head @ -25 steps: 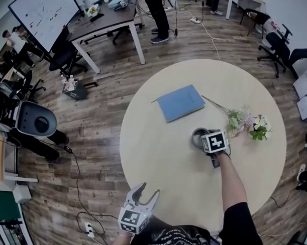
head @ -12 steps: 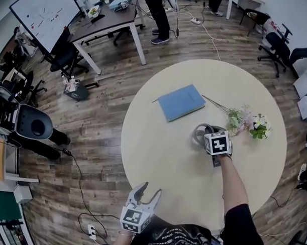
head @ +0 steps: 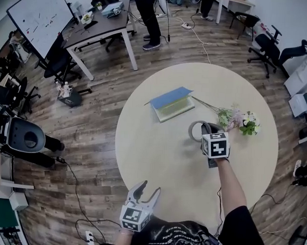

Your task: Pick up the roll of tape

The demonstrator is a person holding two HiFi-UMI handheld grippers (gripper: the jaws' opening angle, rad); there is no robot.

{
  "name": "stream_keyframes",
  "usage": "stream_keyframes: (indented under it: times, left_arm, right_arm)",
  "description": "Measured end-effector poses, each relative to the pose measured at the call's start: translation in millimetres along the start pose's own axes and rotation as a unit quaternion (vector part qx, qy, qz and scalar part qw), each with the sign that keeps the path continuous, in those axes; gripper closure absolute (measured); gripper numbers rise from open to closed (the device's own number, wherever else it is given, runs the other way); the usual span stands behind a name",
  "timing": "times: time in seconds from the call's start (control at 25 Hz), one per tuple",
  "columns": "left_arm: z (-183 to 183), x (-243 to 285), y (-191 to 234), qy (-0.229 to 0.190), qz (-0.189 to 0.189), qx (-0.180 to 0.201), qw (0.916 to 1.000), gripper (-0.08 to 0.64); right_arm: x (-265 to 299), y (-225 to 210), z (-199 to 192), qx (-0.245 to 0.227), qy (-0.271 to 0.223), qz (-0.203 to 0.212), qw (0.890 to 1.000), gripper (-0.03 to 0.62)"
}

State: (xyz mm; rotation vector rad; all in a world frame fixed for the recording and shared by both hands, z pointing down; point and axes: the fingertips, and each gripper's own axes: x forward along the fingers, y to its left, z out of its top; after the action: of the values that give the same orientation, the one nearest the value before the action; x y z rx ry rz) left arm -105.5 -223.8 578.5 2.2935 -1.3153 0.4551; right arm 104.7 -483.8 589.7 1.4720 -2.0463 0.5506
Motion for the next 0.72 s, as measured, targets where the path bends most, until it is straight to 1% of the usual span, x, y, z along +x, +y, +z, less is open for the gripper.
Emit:
stream_keyframes:
  times: [0.28, 0.48, 0.72]
  left_arm:
    - [5, -3, -9, -0.014, -0.010, 0.010, 0.9998, 0.310]
    - [8, -4, -18, -0.028, -0.018, 0.014, 0.9993, 0.310]
    - [19, -9, -26, -0.044, -0.032, 0.020, 0.9984, 0.310]
  right_arm:
    - [-50, 3, 9, 0.003, -0.047, -0.015, 0.999, 0.520]
    - [-90, 4, 8, 0.008, -0.074, -0.026, 0.997, 0.520]
    - [-137, 13, 2, 0.034, -0.107, -0.021, 0.993, 0.520]
